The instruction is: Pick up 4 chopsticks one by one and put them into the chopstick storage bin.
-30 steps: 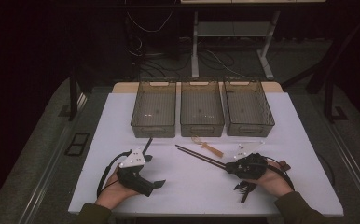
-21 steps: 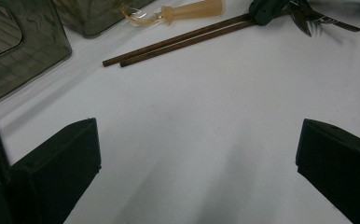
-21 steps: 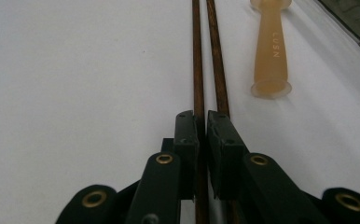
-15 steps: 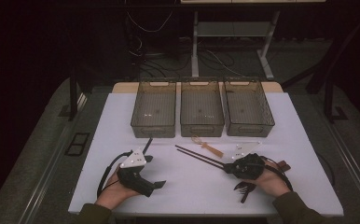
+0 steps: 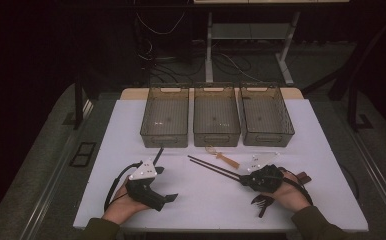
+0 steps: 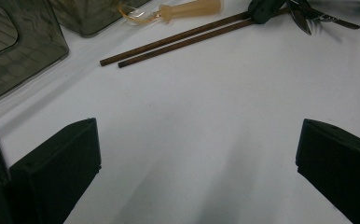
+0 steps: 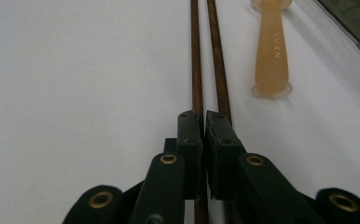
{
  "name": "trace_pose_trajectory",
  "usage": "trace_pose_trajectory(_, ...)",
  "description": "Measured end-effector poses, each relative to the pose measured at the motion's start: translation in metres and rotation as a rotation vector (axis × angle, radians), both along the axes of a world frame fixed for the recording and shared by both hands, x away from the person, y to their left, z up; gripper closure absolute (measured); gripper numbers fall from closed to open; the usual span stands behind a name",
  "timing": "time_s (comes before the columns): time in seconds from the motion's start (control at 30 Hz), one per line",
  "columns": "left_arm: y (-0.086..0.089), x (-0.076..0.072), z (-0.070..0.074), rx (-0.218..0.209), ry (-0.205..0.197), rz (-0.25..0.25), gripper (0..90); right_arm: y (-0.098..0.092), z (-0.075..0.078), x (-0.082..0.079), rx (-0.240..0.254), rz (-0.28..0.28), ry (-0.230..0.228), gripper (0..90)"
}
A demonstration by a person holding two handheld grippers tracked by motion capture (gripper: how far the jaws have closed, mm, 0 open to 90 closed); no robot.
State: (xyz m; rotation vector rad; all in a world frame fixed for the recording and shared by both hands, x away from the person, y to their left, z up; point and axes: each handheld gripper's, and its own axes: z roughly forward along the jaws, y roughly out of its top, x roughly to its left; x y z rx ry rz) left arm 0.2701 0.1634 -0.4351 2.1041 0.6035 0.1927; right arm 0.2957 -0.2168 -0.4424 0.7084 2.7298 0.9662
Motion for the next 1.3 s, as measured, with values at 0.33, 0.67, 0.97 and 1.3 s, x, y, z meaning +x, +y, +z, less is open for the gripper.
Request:
trace_pose_trajectory(0.33,0.0,0.0,0.0,0.001,0.0,-0.002,0.0,-0.003,0.012,-0.001,0.059,-0.011,-0.009,85.1)
trace_pose_trajectory(0.67,0.0,0.0,0.0,-0.007,0.004,0.002,0.0,-0.007,0.022,-0.002,0.108,-0.015,-0.028,85.1)
trace_pose_trajectory(0.97,0.0,0.0,-0.001,-0.015,0.006,0.002,0.0,-0.009,0.028,-0.001,0.143,-0.016,-0.03,85.1)
trace_pose_trajectory(1.3,0.0,-0.001,0.0,-0.038,0.015,-0.005,0.0,-0.011,0.039,0.003,0.192,-0.032,-0.04,85.0)
